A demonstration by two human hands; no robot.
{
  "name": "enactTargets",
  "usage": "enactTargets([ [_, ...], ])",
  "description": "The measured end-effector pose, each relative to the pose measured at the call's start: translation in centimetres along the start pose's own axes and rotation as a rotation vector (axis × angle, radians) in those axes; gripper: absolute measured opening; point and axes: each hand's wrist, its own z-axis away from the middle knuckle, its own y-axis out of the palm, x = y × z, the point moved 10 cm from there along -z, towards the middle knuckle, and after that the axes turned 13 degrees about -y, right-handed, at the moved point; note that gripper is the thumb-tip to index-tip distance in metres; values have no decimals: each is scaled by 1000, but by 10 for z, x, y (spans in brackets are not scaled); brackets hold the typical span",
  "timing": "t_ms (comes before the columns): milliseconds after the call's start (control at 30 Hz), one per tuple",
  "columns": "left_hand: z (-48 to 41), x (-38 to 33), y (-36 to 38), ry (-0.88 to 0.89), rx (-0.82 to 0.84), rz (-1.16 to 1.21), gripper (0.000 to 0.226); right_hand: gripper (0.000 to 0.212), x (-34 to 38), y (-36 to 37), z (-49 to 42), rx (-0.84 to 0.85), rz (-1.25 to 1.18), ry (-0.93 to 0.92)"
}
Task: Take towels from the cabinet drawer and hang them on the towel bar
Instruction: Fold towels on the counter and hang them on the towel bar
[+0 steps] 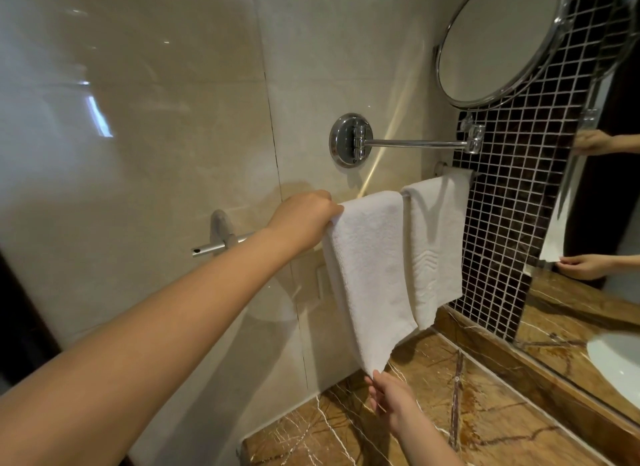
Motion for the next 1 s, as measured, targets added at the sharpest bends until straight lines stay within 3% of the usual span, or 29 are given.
enactTargets([
  [333, -6, -7, 1, 15, -24, -14, 20, 27, 5, -7, -7, -21, 11, 2],
  [700, -14, -16, 4, 19, -6, -24, 22, 7, 9, -14, -11, -36, -7, 35],
  [1000, -15, -20, 4, 32, 7, -32, 20, 7, 14, -13, -11, -35, 7, 25],
])
